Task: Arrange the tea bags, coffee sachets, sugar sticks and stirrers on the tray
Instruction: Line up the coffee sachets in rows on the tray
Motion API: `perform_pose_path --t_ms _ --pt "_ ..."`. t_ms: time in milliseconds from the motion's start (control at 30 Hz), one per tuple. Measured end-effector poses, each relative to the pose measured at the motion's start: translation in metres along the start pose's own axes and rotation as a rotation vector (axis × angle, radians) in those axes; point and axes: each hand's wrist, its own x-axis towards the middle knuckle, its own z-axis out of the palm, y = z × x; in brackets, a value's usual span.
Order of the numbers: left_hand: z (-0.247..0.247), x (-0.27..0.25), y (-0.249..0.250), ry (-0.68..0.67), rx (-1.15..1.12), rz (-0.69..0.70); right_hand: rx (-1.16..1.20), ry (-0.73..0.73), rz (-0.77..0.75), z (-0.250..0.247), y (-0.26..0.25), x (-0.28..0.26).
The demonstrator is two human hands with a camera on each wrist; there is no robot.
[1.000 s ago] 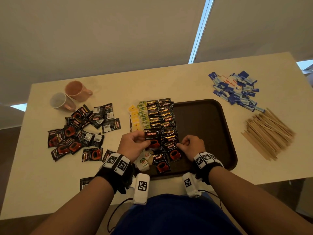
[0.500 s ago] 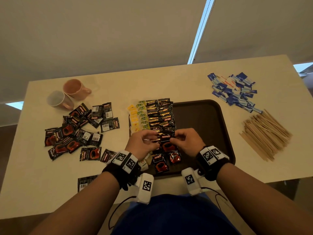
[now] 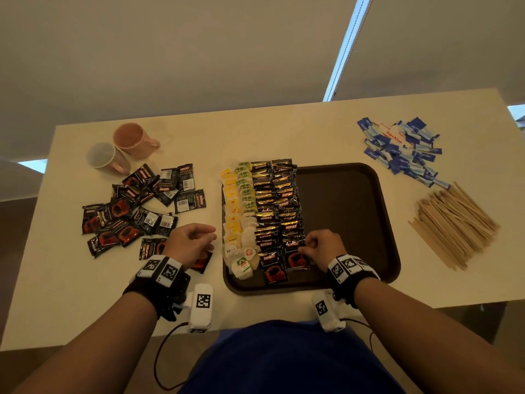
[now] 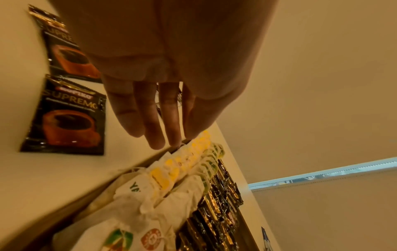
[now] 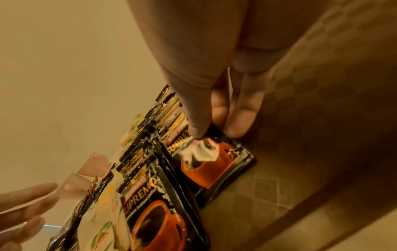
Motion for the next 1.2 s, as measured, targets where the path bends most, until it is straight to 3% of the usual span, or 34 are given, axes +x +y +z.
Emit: perform_pose_path --t_ms 567,667,767,900,1033,1200 --pt "-0.040 0.002 -0.041 0.072 -0.046 -0.104 -0.031 0.087 0.046 -0.004 -0.011 0.000" --pt "-0.059 0.002 -0.047 0.109 -0.022 -0.126 -0.042 0.157 0.009 -0.008 -0.032 -0.005" --pt "-0.089 0.005 -0.065 0.161 0.103 -0.191 -0.025 0.193 -0.127 -0.003 -0.079 -0.006" --pt "-0.122 0.006 -0.091 0.105 0.420 -0.268 -0.074 -0.003 -0.318 0.041 -0.157 -0.003" --pt "-0.132 0.011 -0.113 -0.051 0.799 -0.312 -0.432 -0.222 -0.472 0.110 -0.213 -0.002" --pt "-0.125 0.015 -0.127 -0.065 0.883 -0.164 -0.701 -0.278 -0.401 0.162 -0.230 0.007"
